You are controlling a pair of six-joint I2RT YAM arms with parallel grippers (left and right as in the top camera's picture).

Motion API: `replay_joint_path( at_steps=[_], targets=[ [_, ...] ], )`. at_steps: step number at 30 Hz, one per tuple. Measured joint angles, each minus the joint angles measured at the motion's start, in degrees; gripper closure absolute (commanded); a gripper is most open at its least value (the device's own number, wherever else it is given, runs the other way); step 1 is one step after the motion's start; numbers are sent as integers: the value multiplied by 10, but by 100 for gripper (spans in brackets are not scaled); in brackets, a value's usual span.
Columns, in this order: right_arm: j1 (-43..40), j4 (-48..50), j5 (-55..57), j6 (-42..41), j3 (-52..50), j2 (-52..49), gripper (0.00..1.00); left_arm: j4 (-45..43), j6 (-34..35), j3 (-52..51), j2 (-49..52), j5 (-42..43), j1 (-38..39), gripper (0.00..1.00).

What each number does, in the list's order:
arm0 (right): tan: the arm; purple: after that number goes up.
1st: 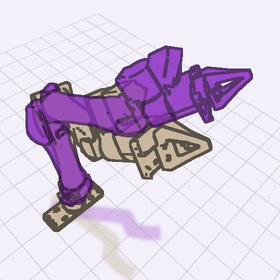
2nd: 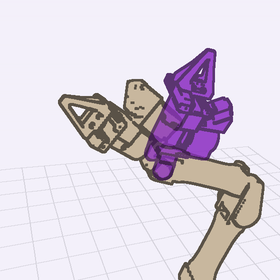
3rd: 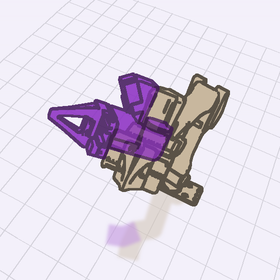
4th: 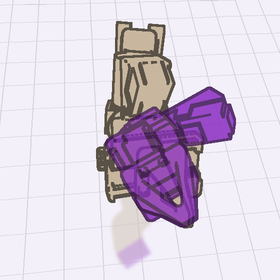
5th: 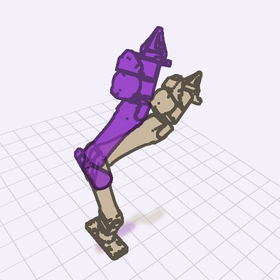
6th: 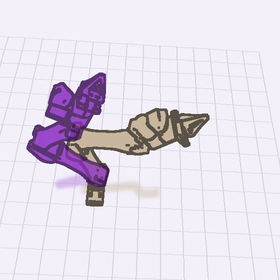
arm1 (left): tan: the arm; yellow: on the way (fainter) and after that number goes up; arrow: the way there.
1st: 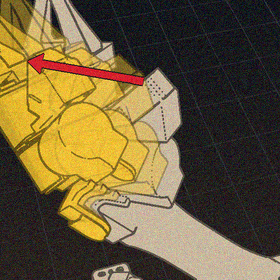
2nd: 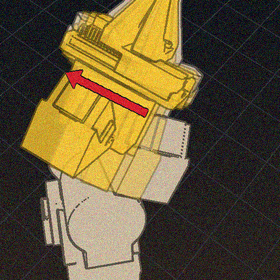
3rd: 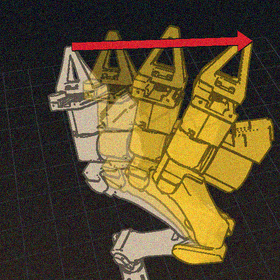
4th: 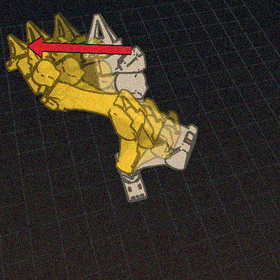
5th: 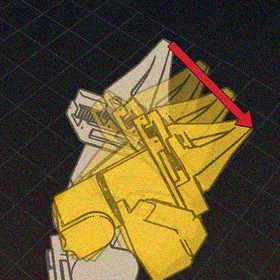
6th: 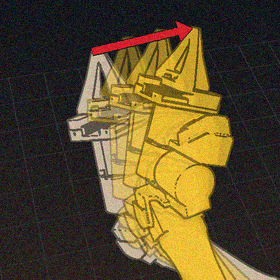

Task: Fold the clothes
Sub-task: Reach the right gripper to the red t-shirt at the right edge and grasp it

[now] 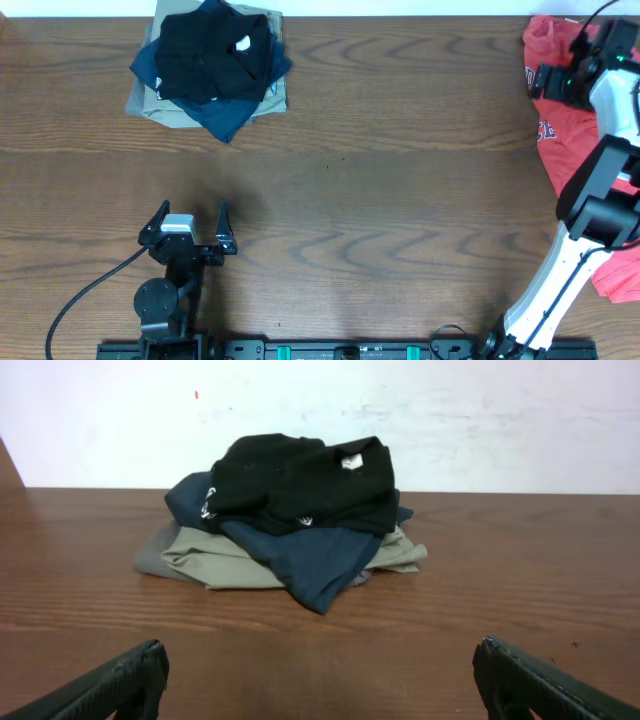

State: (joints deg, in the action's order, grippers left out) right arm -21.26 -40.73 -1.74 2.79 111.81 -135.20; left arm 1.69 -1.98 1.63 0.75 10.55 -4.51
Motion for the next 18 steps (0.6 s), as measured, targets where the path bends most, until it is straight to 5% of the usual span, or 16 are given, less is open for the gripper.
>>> replay_joint_path(
  at_steps=[14, 18],
  targets=[
    [-1, -1, 22, 2, 0, -15, 6, 0, 0, 0, 0, 0, 0, 2],
    [-1, -4, 23, 6, 0, -32, 22, 0, 0, 0, 0, 0, 0, 2]
  ],
)
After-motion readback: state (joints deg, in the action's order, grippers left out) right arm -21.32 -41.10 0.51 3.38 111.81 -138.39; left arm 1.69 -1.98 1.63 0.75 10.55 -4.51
